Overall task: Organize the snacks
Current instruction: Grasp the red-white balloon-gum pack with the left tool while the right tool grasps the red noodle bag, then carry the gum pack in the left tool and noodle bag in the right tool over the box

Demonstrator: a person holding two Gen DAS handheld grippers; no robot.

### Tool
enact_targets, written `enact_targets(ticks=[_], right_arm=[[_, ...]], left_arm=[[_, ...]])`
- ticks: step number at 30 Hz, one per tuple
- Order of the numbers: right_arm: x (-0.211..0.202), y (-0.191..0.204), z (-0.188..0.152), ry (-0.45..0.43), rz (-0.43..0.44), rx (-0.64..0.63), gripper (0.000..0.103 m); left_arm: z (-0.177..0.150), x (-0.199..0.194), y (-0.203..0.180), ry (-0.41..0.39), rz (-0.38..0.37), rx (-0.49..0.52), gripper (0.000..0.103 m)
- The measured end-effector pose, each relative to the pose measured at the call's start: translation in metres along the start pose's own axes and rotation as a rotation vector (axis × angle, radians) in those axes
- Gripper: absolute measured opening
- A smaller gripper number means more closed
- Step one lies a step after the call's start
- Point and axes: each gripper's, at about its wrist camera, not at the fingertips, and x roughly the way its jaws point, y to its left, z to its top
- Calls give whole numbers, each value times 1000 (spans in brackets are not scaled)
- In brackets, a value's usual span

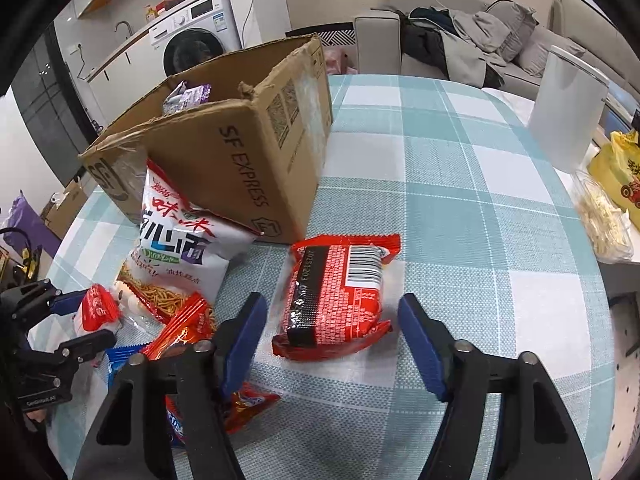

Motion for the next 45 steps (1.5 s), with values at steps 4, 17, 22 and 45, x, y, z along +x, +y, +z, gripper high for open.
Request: enact_targets(ticks=[4, 17, 22, 45], right_arm=[[1, 0, 0, -1, 1, -1, 57], [-10, -1, 0, -39, 10, -16, 46], [-27, -4, 3, -85, 16, -5, 46], [-91, 12, 12, -283, 80, -14, 46]], left_arm=[[2, -8, 3, -30, -9, -21, 41], [13, -31, 18, -133, -2, -99, 41], [15, -42, 21, -168, 11, -126, 41], [23, -90, 31, -320, 40, -223, 41]])
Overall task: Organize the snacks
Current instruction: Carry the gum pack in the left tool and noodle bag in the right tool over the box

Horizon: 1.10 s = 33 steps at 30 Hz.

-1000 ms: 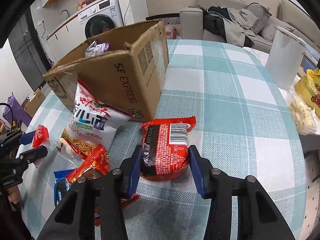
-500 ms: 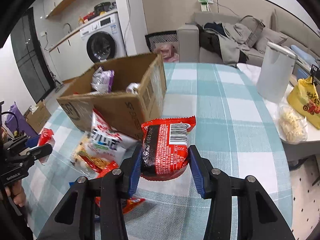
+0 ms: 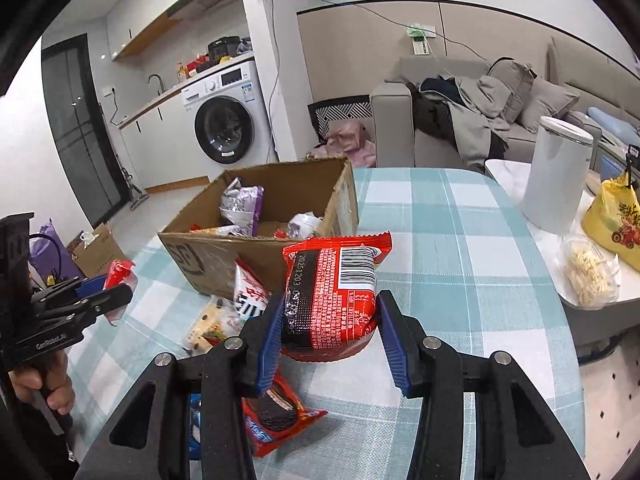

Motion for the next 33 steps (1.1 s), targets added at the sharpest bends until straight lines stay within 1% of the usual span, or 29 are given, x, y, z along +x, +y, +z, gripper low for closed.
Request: enact_targets(ticks=[2, 6, 15, 26, 33], right_arm=[[-2, 1, 1, -4, 11, 3, 46], [-2, 4, 2, 1, 12, 7, 46], [-4, 14, 5, -29, 71, 11, 46], [-5, 28, 17, -57, 108, 0, 46], [-4, 34, 22, -73, 139, -8, 46]], left_arm=[[2, -1, 2, -5, 1, -10, 41], [5, -3, 1, -17, 18, 5, 41], [16, -2, 3, -38, 25, -6, 41], [40, 9, -1, -67, 25, -3, 41], [53, 20, -7, -73, 22, 1, 41]])
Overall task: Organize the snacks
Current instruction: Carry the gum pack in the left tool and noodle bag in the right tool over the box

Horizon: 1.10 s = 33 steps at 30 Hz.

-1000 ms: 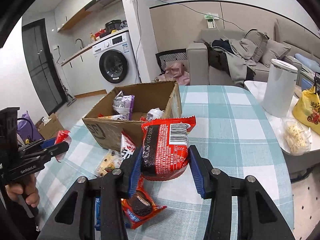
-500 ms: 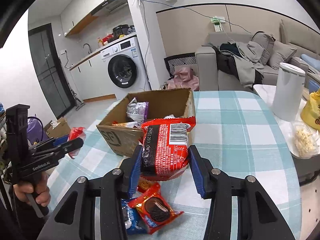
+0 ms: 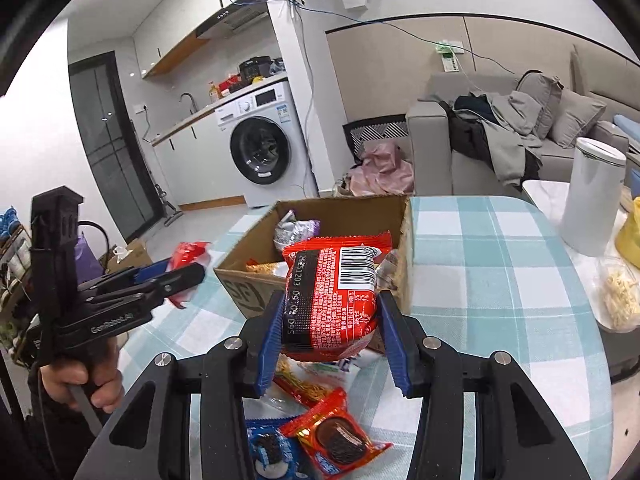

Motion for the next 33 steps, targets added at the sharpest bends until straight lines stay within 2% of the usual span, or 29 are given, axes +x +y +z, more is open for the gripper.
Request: enact_targets(ticks=[16, 33], right_arm=[[18, 12, 20, 0, 36, -16, 46], [45, 2, 33, 22, 51, 25, 46]], left_arm=[[20, 30, -11, -17, 5, 30, 41], [35, 69, -13, -1, -6, 33, 41]])
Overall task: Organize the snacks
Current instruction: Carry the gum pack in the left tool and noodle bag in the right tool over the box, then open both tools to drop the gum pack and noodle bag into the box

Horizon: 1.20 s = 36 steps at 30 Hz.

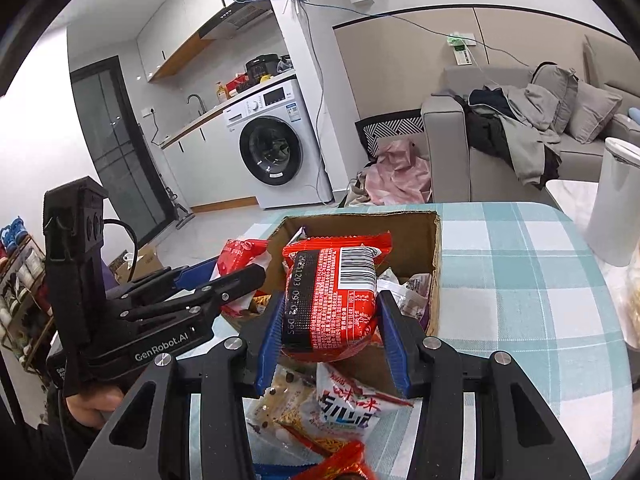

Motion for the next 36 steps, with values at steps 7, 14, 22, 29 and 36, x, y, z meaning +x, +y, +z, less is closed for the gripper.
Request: enact_targets(ticks=[7, 14, 22, 29, 36], right_arm=[[16, -9, 4, 27, 3, 31, 46], [32, -19, 9, 53, 5, 42, 46], [49, -29, 12, 84, 17, 60, 46], [58, -32, 12, 88, 9, 57, 46], [50, -30, 10, 67, 0, 58, 49]], left_arm=[[1, 23, -2, 19, 6, 11, 41], [0, 44, -3, 46, 11, 24, 41], [-1, 67, 0, 75, 7, 24, 41], [-2, 80, -3, 92, 15, 36, 41], [-2, 72, -1, 109, 15, 9, 54]])
